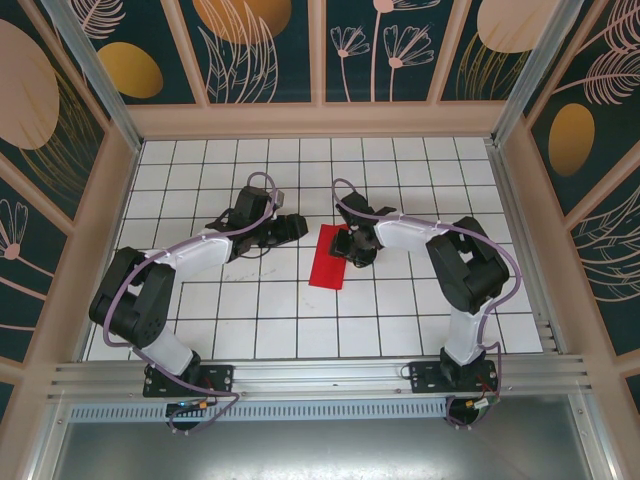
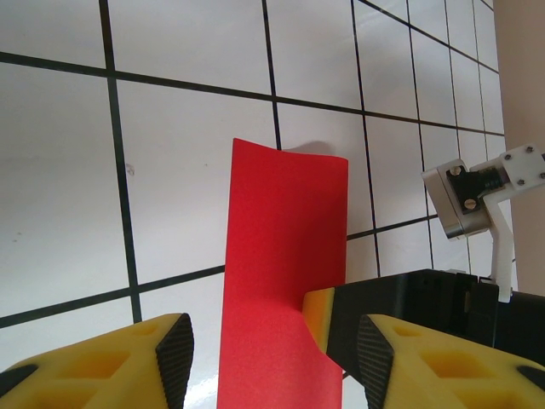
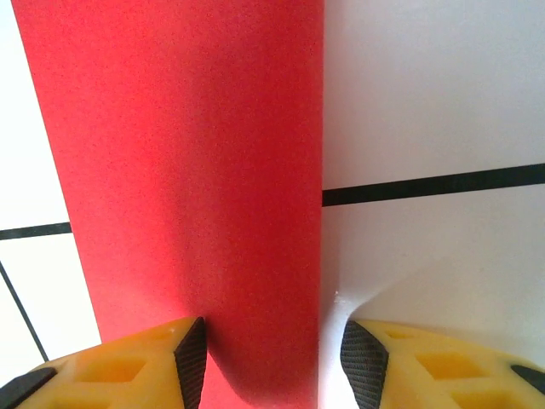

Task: Fold a paper plane with a square sheet of paper (pick it up from the middle)
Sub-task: Hold the square sheet of paper at the center of the table.

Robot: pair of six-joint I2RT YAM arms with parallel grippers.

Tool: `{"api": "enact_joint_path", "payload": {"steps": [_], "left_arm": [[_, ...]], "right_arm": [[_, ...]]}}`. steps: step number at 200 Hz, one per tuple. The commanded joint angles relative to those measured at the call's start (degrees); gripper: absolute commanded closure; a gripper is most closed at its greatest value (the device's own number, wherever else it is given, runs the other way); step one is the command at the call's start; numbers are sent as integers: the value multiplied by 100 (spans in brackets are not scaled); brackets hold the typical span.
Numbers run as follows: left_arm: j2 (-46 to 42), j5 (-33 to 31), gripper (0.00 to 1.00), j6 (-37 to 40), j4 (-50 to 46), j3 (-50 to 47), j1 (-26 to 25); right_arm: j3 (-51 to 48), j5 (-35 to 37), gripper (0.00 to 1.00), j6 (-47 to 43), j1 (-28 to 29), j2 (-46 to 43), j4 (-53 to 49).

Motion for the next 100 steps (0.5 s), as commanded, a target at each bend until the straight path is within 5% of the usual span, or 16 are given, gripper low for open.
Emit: {"api": "enact_joint_path", "payload": {"steps": [1, 100], "left_arm": [[-27, 22, 44, 23, -6, -11, 14], [-53, -5, 43, 0, -12, -63, 13]], "right_arm": [[-387, 41, 48, 36, 13, 524, 564], [-782, -270, 50, 67, -136, 232, 1059]]}}
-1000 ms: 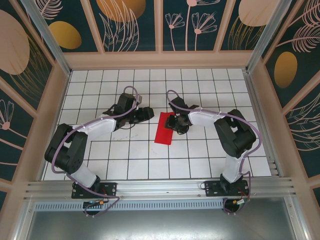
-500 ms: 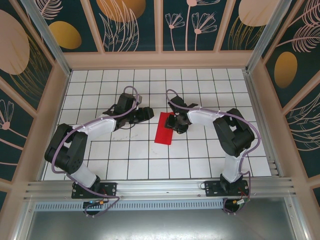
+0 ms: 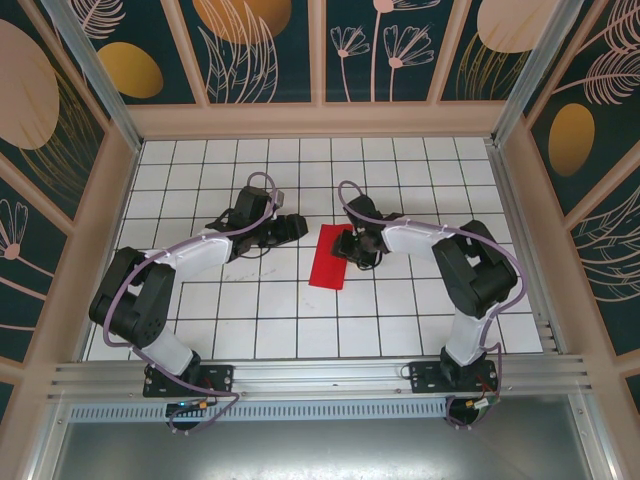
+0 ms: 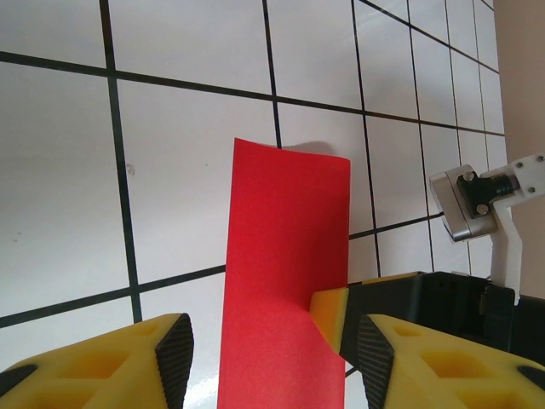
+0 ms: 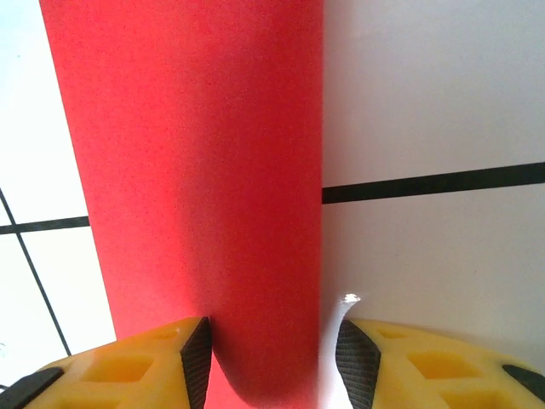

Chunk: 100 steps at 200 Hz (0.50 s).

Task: Fold a paper plane with a square sheet of paper (pick it up from the middle)
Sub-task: Hold the square sheet of paper at the center of the table.

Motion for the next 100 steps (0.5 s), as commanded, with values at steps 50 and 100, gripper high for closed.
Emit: {"api": "enact_joint_path", "payload": {"steps": [50, 100], "left_arm": [[-53, 35, 43, 23, -15, -50, 13], [-27, 85, 43, 25, 5, -58, 15]], "right_arm": [[191, 254, 47, -145, 79, 859, -159], [235, 299, 47, -118, 85, 971, -267]]}}
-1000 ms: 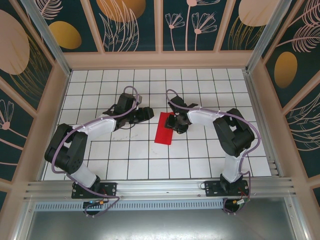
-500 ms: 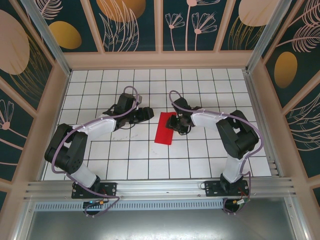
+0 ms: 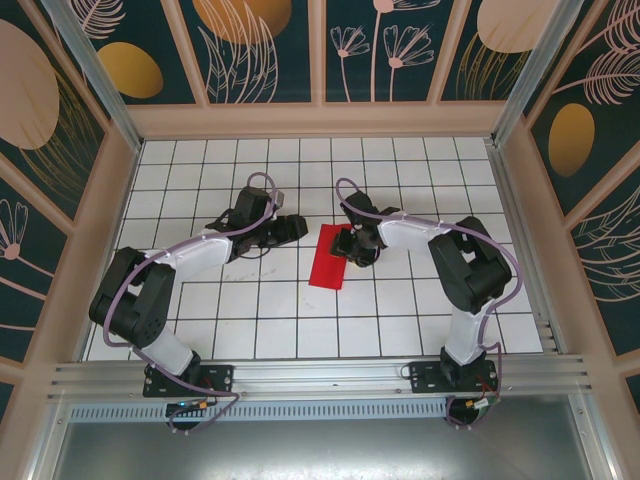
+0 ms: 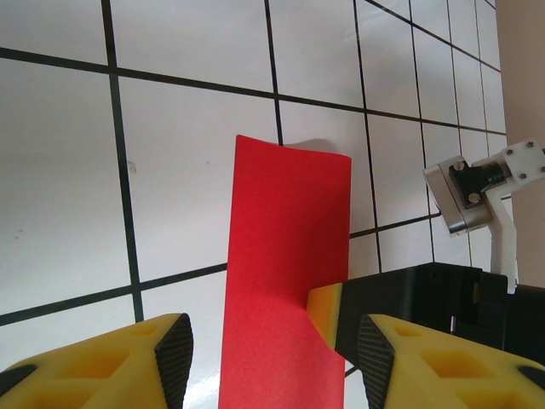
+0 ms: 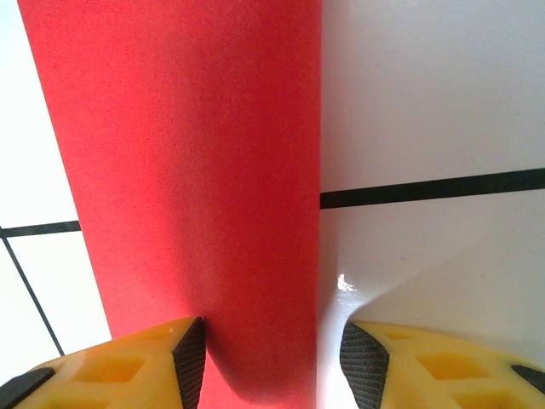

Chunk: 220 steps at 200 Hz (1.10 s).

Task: Fold a paper plane with a square sheet of paper (pick it up from the middle)
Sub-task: Hold the square sheet of paper at the center of the table.

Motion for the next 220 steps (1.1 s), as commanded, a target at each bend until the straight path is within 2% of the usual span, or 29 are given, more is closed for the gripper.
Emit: {"api": "enact_joint_path", "payload": {"steps": [1, 45, 62, 72, 93, 151, 187, 220], "left_arm": [[-22, 86, 43, 23, 8, -43, 14], [85, 329, 46, 31, 102, 4, 14], [188, 510, 53, -41, 219, 15, 13], [247, 660, 63, -103, 336, 15, 17], [472, 931, 74, -167, 465, 131, -4], [1403, 934, 100, -140, 141, 836, -356], [1697, 526, 100, -34, -261, 1041, -462], [1823, 610, 100, 23, -279, 1076, -496]], "right_arm": [[-206, 295, 47, -74, 84, 706, 274], [-251, 322, 46, -12, 93, 752, 297], [-259, 330, 47, -30, 89, 767, 295], [-256, 348, 46, -40, 97, 768, 285], [-259, 366, 47, -63, 95, 778, 275], [-268, 339, 47, -49, 96, 813, 318], [-259, 322, 46, -47, 112, 846, 318], [-260, 322, 47, -47, 113, 850, 328]]}}
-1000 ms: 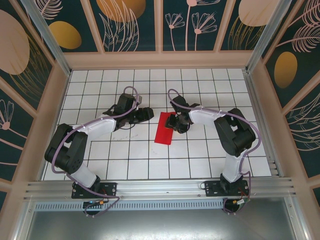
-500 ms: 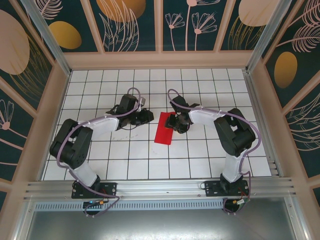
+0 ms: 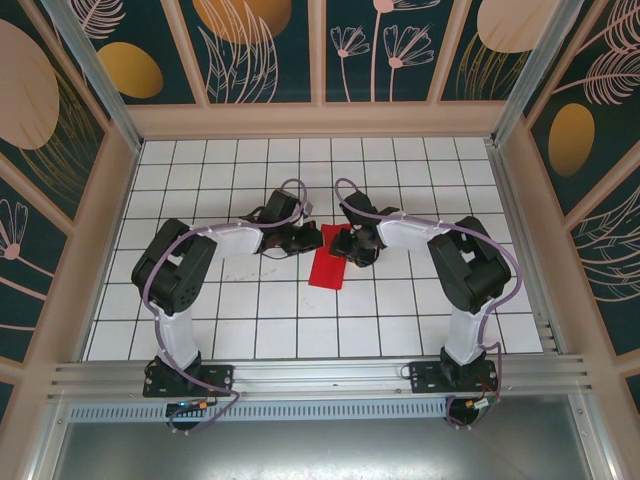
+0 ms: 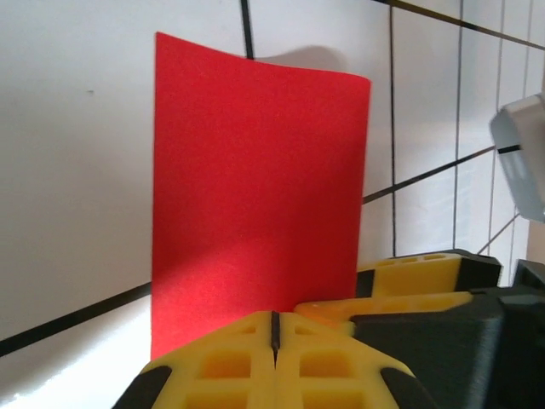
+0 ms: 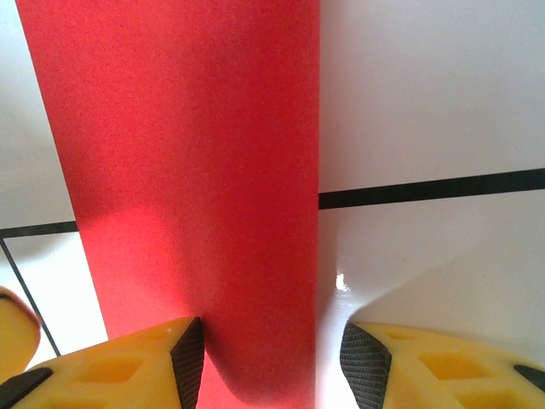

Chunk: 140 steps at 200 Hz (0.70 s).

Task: Fold a paper plane with a square sheet of paper (pick it up from the middle)
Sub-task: Hold the square sheet of paper at the center of the table.

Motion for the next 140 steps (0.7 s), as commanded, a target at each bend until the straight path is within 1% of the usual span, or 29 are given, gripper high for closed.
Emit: {"api": "enact_joint_path", "payload": {"steps": [1, 26, 57, 81, 98, 123, 140], "left_arm": [[160, -44, 100, 141, -218, 121, -9], [299, 117, 100, 127, -172, 163, -40], [451, 15, 100, 158, -234, 167, -48], [503, -216, 100, 176, -311, 78, -47], [578, -224, 100, 201, -310, 15, -51], [627, -270, 100, 218, -294, -83, -55], [628, -243, 100, 220, -254, -129, -57]], "right_arm": [[-271, 281, 47, -47, 87, 793, 337], [-305, 289, 47, -59, 89, 794, 350], [-319, 263, 46, -47, 96, 801, 393], [-293, 246, 46, -41, 93, 774, 414], [-241, 220, 45, -47, 86, 693, 476], [-92, 239, 42, -49, 69, 387, 577], [-118, 373, 39, -15, 45, -91, 784]]}}
